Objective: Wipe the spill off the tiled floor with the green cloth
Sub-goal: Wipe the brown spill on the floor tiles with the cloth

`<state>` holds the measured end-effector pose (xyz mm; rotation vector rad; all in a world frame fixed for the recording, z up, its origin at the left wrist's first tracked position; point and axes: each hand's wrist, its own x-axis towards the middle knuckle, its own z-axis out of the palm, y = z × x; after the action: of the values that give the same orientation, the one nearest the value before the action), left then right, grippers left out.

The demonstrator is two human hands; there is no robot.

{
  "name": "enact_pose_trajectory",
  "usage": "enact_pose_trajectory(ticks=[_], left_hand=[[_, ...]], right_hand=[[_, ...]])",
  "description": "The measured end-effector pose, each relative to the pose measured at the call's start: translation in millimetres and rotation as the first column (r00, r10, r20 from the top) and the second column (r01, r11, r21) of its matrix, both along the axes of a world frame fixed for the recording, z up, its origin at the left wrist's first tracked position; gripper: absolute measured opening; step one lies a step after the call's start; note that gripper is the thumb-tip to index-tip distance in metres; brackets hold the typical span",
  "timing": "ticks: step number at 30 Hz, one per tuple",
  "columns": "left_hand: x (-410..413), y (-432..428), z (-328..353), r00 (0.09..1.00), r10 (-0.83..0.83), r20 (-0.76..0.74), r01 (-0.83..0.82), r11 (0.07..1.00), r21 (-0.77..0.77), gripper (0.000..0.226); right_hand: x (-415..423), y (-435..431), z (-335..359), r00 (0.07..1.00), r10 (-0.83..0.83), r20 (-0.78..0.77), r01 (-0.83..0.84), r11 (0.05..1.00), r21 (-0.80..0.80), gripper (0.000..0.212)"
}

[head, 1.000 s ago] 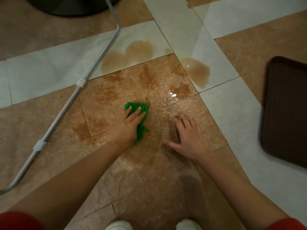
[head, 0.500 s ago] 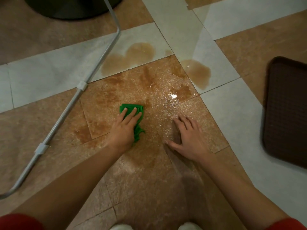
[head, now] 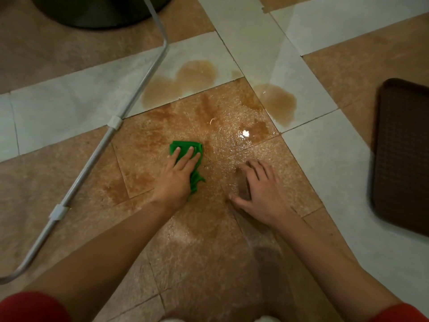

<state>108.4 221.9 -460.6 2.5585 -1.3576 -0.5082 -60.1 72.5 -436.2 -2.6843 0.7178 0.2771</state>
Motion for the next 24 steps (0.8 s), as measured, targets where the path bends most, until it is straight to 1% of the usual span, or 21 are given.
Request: enact_pose_trajectory(ticks=[3, 4, 6, 8, 11, 13, 15, 16, 17, 18, 20, 22, 24], left_hand=[[-5, 7, -4, 0.991, -0.134, -0.007, 0.134, 0.991, -0.029, 0.067], [-3, 11, -3, 0.991, -0.133, -0.010, 0.132, 0.990, -0.057, 0.064], [6, 9, 0, 1.000, -0.016, -0.020, 0.014, 0.995, -0.101, 0.054], [17, -2, 5, 0.996, 0.092, -0.019, -0.093, 0.992, -0.079, 0.058], [25, -28, 5, 0.996, 0.089, -0.001, -0.089, 0.996, -0.015, 0.056], [19, -38, 3, 1.000, 0.010, 0.006, -0.010, 1.000, 0.005, 0.066], [10, -37, -2, 0.990, -0.138, 0.022, 0.137, 0.990, 0.033, 0.077], [9, -34, -4, 0.978, -0.208, 0.027, 0.206, 0.977, 0.047, 0.078], [12, -31, -6, 0.964, -0.263, 0.030, 0.262, 0.964, 0.040, 0.074], [18, -28, -6, 0.958, -0.284, 0.034, 0.284, 0.959, 0.008, 0.066], [29, -31, -4, 0.976, -0.215, 0.020, 0.216, 0.975, -0.061, 0.056], [34, -40, -2, 0.995, -0.103, 0.012, 0.103, 0.994, -0.034, 0.054], [28, -50, -1, 0.998, -0.060, 0.025, 0.060, 0.998, 0.000, 0.060]], right_hand=[[6, 1, 2, 0.999, 0.025, 0.034, -0.025, 1.000, 0.011, 0.078], [6, 1, 2, 0.999, 0.025, 0.047, -0.026, 0.999, 0.023, 0.076], [5, -1, 1, 0.997, 0.001, 0.072, -0.005, 0.999, 0.052, 0.074], [1, -4, -1, 0.995, -0.033, 0.099, 0.026, 0.997, 0.071, 0.071], [-1, -9, -3, 0.995, -0.059, 0.085, 0.052, 0.995, 0.087, 0.072], [1, -11, -4, 0.993, -0.073, 0.088, 0.065, 0.994, 0.090, 0.072], [3, -11, -4, 0.992, -0.075, 0.101, 0.067, 0.995, 0.080, 0.072], [4, -11, -4, 0.993, -0.067, 0.102, 0.060, 0.995, 0.075, 0.071], [4, -12, -5, 0.993, -0.060, 0.099, 0.053, 0.996, 0.070, 0.071], [4, -12, -5, 0.994, -0.052, 0.099, 0.046, 0.997, 0.065, 0.071], [2, -14, -6, 0.993, -0.054, 0.101, 0.049, 0.997, 0.055, 0.071], [1, -16, -7, 0.994, -0.059, 0.095, 0.055, 0.998, 0.040, 0.072], [-1, -17, -8, 0.995, -0.065, 0.076, 0.062, 0.997, 0.041, 0.072]])
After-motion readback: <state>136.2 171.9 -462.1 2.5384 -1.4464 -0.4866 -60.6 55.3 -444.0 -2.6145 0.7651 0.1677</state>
